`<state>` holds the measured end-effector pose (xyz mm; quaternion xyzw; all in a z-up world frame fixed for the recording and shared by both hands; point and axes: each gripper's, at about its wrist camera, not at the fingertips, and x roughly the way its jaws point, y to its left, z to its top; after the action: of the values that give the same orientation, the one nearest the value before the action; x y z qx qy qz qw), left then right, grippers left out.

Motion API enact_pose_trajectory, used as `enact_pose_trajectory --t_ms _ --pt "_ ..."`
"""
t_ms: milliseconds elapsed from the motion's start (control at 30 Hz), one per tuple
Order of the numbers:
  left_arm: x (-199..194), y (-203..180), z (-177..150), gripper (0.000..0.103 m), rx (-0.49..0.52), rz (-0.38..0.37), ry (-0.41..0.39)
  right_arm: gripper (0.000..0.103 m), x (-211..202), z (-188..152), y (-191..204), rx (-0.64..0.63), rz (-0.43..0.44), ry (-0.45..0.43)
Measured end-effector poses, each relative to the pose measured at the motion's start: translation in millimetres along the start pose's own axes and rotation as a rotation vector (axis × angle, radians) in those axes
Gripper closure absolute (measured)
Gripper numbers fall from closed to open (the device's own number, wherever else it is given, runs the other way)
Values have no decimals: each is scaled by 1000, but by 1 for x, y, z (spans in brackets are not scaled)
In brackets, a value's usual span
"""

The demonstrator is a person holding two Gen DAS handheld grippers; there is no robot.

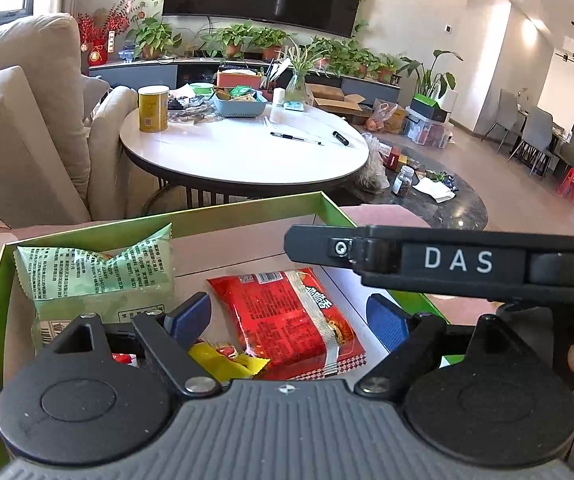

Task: Organize snacks
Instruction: 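Lower the red snack pack into the box and open both grippers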

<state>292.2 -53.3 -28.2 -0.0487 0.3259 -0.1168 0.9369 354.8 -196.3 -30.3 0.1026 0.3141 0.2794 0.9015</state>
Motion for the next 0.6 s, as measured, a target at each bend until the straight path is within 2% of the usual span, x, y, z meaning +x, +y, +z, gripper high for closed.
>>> enact_pose_trajectory --t_ms 367,600 --pt "-21 0 0 18 1 -2 -28 25 -18 0 9 -20 22 -14" --pt "-50 -2 -6 16 4 -3 -68 25 -36 -5 21 -48 50 -23"
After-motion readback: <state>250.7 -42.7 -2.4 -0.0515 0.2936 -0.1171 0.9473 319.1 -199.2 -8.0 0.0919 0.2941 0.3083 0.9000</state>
